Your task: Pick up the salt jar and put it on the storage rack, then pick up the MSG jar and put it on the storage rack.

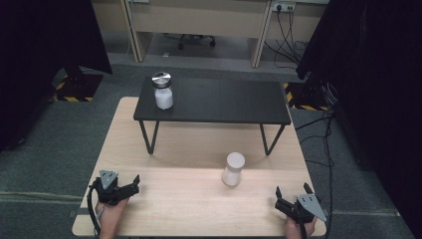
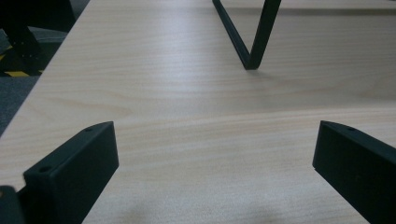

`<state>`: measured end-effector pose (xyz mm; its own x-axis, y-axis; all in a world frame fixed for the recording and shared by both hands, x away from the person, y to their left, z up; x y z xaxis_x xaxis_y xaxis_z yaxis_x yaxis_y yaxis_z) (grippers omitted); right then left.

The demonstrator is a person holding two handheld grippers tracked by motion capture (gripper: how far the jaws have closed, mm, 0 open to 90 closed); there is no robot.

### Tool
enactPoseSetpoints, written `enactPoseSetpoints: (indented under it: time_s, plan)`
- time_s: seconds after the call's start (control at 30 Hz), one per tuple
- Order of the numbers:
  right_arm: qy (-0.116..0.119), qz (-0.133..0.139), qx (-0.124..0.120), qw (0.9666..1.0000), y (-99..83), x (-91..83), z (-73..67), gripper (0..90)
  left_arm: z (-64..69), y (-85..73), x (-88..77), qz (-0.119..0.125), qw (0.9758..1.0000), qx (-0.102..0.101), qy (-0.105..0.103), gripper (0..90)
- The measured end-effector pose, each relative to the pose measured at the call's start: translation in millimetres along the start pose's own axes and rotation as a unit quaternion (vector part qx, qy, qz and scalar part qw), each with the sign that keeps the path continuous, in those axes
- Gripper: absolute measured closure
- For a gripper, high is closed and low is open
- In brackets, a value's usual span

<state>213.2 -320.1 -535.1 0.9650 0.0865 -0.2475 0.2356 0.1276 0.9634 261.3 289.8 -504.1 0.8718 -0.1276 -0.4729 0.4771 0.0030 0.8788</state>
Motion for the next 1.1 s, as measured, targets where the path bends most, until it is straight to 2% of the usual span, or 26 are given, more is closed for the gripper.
enactPoseSetpoints:
  time_s: [0.3,0.5,0.77,1.1]
  plan:
    - [-0.001,0.000,-0.002,1.0000,-0.2,0.0,-0.6,0.3,-1.0,-2.3,0.6,0.002,1.0000,-0.008,0.002,0.0]
    - [-0.001,0.001,0.000,1.0000,-0.3,-0.3,-0.3,0.3,1.9,-1.8,1.3,-0.002,1.0000,0.003,0.006,0.0]
    - [0.000,0.001,0.001,1.0000,-0.4,-0.6,0.1,0.3,3.2,-2.3,1.0,-0.001,0.9999,0.008,0.007,0.0]
    - [0.007,-0.002,0.011,0.9999,0.5,-0.5,3.2,0.3,2.6,-3.8,-0.5,0.006,0.9999,0.003,0.009,0.0]
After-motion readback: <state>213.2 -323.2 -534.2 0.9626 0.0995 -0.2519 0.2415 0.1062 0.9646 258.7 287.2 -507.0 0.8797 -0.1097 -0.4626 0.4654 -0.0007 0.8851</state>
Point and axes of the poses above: each handheld gripper's, and its own axes: x roughly forward along the jaws, y roughly out of its top, z roughly to its right, the point moved 5 cm from there along x, roughly forward along the jaws
